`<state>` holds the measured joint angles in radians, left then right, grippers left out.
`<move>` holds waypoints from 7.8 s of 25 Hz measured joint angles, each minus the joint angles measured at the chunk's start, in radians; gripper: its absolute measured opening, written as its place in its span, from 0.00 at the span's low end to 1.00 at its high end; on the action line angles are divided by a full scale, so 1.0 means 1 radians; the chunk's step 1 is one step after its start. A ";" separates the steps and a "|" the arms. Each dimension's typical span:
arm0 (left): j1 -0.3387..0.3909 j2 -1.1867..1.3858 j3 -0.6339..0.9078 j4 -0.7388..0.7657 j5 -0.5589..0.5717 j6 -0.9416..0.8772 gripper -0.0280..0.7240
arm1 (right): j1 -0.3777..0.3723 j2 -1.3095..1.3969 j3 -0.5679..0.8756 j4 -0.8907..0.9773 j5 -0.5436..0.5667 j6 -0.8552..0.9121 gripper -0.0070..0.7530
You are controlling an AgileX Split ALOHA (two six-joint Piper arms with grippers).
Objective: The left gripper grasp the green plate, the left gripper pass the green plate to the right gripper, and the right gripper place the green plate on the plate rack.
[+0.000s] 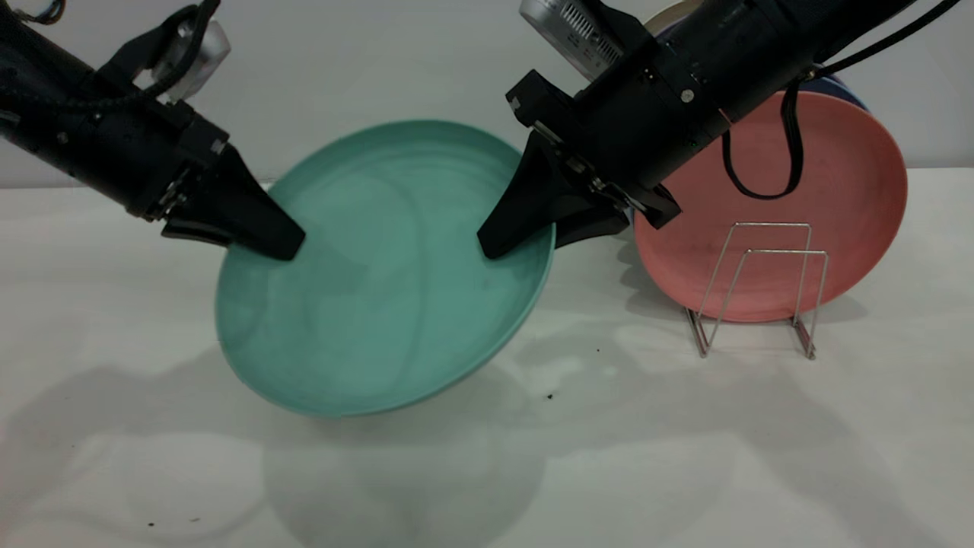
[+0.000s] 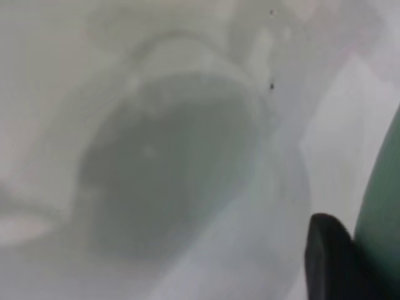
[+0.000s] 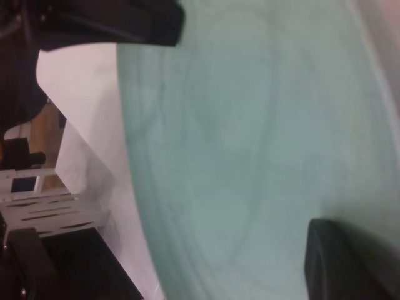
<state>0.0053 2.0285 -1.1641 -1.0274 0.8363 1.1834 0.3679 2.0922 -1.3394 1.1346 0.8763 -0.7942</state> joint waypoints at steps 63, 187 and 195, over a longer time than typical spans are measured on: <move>0.064 -0.138 0.000 -0.068 0.100 0.026 0.81 | -0.322 -0.301 0.000 -0.628 -0.327 -0.726 0.11; 0.064 -1.564 0.677 1.027 0.265 -1.101 0.81 | -0.323 -2.104 0.867 -1.101 0.256 0.734 0.61; 0.059 -1.818 0.677 1.027 0.274 -1.101 0.81 | -0.342 -2.109 0.867 -1.101 0.258 0.735 0.61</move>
<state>0.0647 0.2105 -0.4872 0.0000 1.1102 0.0829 0.0255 -0.0168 -0.4721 0.0339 1.1345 -0.0592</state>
